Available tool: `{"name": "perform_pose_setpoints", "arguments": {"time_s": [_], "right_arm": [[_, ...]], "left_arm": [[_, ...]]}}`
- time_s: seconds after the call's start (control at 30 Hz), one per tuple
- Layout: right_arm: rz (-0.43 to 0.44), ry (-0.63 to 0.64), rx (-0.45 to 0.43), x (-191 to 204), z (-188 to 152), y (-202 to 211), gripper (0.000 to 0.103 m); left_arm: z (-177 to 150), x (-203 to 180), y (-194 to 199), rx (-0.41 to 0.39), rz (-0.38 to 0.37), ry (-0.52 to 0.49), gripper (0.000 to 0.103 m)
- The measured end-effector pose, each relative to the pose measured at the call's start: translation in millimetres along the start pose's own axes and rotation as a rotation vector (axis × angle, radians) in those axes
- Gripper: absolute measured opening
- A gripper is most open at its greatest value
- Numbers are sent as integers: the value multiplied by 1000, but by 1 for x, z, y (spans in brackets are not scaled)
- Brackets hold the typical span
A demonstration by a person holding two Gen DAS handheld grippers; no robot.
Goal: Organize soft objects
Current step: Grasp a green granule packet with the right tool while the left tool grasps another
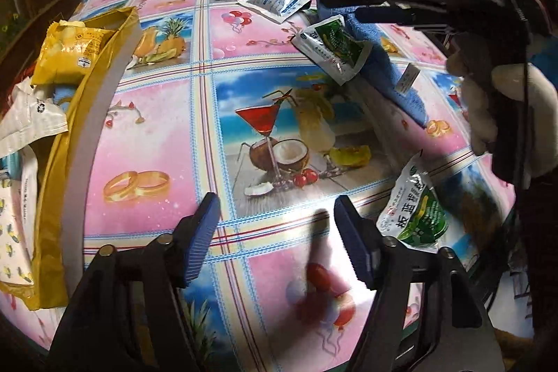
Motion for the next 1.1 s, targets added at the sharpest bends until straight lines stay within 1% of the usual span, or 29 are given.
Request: {"name": "perform_pose_setpoints", "arguments": {"time_s": [0.03,0.07,0.1,0.13,0.2,0.27,0.3,0.33,0.47,0.57,0.67,0.7,0.73,0.77,0.8,0.87,0.93,1.1], "right_arm": [[-7,8,24,1,2,-9,59],[-36,10,61,3,4,-20,59],[-57,6,91,4,3,-28,59],[-45,6,111,6,1,-34,60],[58,14,156,13,-5,-41,60],[213,30,209,24,-13,-43,60],[253,38,216,27,-15,-42,60],[253,45,210,30,-16,-39,60],[165,83,207,42,-13,-39,60],[145,100,257,56,-7,-54,60],[60,147,312,72,-8,-73,59],[36,169,307,77,-9,-75,53],[25,184,300,81,-9,-75,26],[51,176,321,81,-11,-78,25],[68,163,317,79,-12,-77,25],[44,177,291,77,-17,-71,24],[50,160,280,67,-22,-63,23],[24,93,193,29,-36,-17,24]], "left_arm": [[0,2,0,-8,-40,6,87],[0,4,0,-13,-73,8,90],[1,4,-1,-13,-91,5,93],[1,6,-1,-9,-116,-4,97],[2,8,0,-9,-166,-13,102],[2,8,2,-10,-178,-22,102],[3,8,2,-7,-181,-28,102],[3,9,3,-9,-188,-27,102],[-1,15,9,-24,-242,-8,102],[-10,20,17,-44,-230,-7,102],[-14,21,26,-55,-215,-13,102],[-15,19,28,-61,-205,-23,102],[-16,16,32,-72,-199,-39,102],[-16,13,35,-77,-198,-53,102],[-16,8,37,-81,-198,-70,102],[-15,-3,37,-85,-201,-110,102],[-14,-16,34,-77,-207,-155,102],[-7,-50,20,-53,-220,-263,102]]}}
Point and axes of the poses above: each gripper's, at about its wrist camera, not at the fingertips, and y roughly against the way its jaws point, x to its left, z to its top, the point moved 1 cm from there along -y, roughly the way its jaws point, and after that the axes turned 9 degrees about x, right-handed, at the moved point
